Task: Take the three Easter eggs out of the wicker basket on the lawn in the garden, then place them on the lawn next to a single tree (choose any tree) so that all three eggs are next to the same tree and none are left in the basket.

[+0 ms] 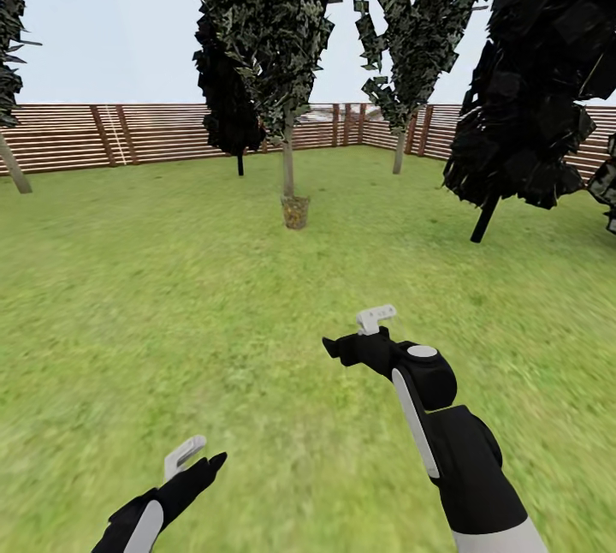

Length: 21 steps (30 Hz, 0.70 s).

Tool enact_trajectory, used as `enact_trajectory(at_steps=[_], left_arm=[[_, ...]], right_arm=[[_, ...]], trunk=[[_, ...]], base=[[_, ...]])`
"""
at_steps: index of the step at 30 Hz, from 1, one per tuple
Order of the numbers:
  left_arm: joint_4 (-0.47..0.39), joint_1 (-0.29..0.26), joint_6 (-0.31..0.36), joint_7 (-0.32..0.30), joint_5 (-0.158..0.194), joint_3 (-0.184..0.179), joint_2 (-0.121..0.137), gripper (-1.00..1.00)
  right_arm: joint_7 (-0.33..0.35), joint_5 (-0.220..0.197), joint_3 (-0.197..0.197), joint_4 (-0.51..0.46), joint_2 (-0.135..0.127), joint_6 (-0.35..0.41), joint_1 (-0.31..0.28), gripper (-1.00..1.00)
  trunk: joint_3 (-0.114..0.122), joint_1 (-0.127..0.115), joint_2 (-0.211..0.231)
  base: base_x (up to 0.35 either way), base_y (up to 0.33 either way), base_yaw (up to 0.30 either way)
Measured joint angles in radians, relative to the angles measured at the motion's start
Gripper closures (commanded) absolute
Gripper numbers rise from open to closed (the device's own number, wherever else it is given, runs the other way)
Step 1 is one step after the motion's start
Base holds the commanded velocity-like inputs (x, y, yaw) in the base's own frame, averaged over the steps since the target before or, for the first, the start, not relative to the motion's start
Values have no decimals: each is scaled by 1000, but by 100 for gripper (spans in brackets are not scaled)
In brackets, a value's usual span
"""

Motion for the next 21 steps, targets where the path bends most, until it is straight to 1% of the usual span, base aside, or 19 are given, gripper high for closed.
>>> enact_trajectory(at_steps=[21], left_arm=[[0,0,0,2,0,0,0,-100]], right_arm=[[0,0,0,0,0,0,0,-100]], trunk=[[0,0,0]], base=[[334,0,0]])
